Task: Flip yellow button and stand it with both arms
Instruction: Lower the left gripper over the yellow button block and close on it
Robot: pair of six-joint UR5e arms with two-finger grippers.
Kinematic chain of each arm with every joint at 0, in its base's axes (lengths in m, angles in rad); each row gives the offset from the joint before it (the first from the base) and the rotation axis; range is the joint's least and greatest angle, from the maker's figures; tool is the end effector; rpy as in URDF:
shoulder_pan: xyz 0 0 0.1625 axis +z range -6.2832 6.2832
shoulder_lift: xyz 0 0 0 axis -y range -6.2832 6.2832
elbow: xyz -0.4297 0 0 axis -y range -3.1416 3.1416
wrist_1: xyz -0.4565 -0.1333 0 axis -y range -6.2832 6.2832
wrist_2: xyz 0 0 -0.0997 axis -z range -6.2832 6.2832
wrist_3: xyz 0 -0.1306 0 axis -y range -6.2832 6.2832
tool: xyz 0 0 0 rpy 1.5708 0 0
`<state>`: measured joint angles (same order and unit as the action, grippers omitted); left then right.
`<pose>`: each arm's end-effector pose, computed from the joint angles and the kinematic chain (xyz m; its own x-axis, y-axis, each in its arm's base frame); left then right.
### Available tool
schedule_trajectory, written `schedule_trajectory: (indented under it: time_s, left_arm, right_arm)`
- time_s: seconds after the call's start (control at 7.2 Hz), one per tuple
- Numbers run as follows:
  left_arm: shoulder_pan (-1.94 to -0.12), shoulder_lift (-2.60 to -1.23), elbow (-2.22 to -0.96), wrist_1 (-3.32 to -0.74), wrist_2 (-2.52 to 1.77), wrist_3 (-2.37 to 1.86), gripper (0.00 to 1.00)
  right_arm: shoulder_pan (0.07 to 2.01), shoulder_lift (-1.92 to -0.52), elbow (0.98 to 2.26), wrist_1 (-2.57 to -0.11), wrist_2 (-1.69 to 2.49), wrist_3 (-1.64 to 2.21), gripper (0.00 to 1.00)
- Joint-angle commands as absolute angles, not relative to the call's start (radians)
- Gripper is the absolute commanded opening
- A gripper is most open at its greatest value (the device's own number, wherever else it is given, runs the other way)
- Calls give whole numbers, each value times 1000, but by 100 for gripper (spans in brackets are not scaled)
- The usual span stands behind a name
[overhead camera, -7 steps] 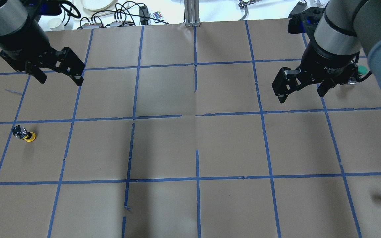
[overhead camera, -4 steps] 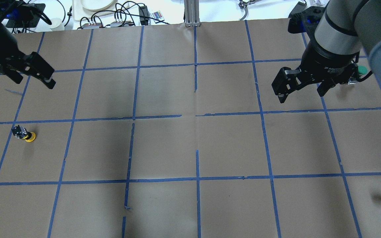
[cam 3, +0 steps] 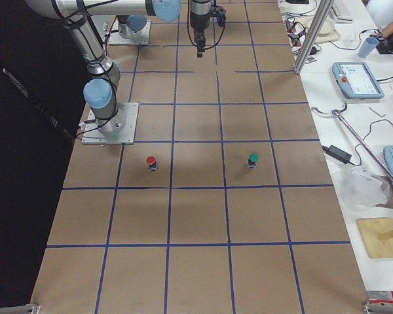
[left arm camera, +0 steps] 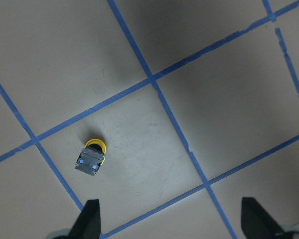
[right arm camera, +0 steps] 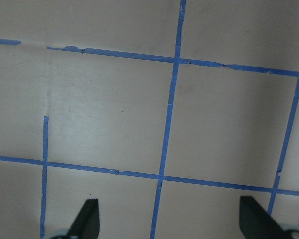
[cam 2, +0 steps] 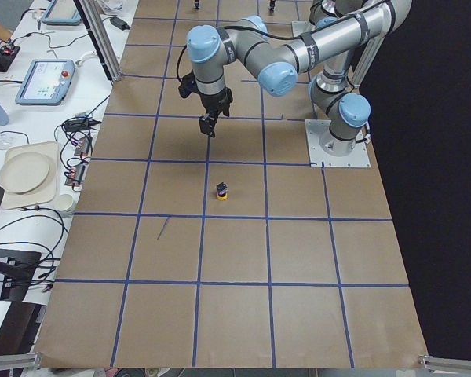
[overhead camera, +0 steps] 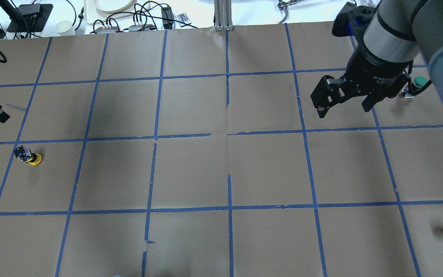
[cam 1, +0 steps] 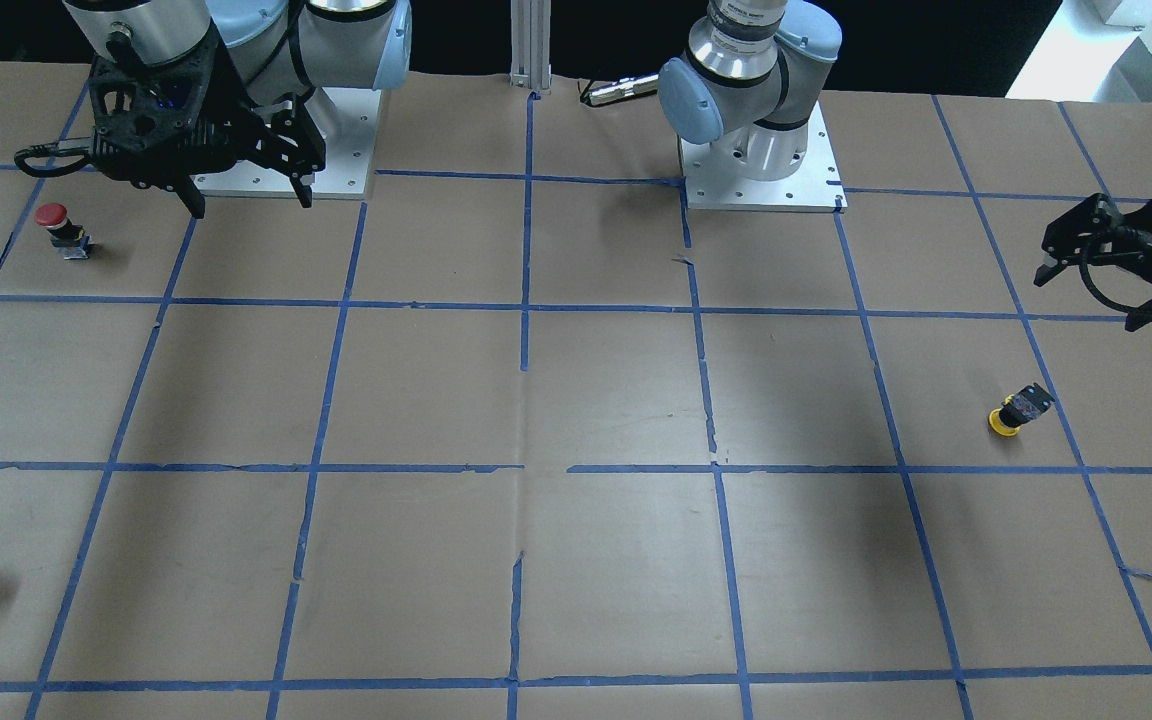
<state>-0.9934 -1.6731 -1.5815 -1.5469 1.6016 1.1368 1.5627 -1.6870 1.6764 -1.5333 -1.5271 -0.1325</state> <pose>0.2111 -0.5609 0.3996 -0.8461 0.5287 0.0678 0.5326 0.8439 0.0653 0.1349 -0.5039 0.4610 -0.9913 -0.1229 -0.0468 -0.1240 0.9921 0.0209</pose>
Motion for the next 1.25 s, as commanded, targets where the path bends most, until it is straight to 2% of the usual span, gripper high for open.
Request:
schedule_trajectory:
  time_s: [0.0, 0.28, 0.69, 1.11]
  left_arm:
    - [-915, -1709, -1705, -1319, 1617, 1389, 100]
    - [-870, -1732, -1848, -1071, 1615, 1517, 100]
    - [-823, -1828, -1856, -1062, 1564, 1536, 99]
    - [-815, -1838, -1902, -1043, 1565, 1548, 99]
  right_arm:
    - [1563, -1686, 1677, -1534, -1523, -130, 100]
    - [1563, -1686, 1677, -1531, -1525, -88, 100]
    - [1563, -1684, 1677, -1532, -1525, -87, 100]
    - [1563, -1684, 1678, -1526, -1529, -89, 100]
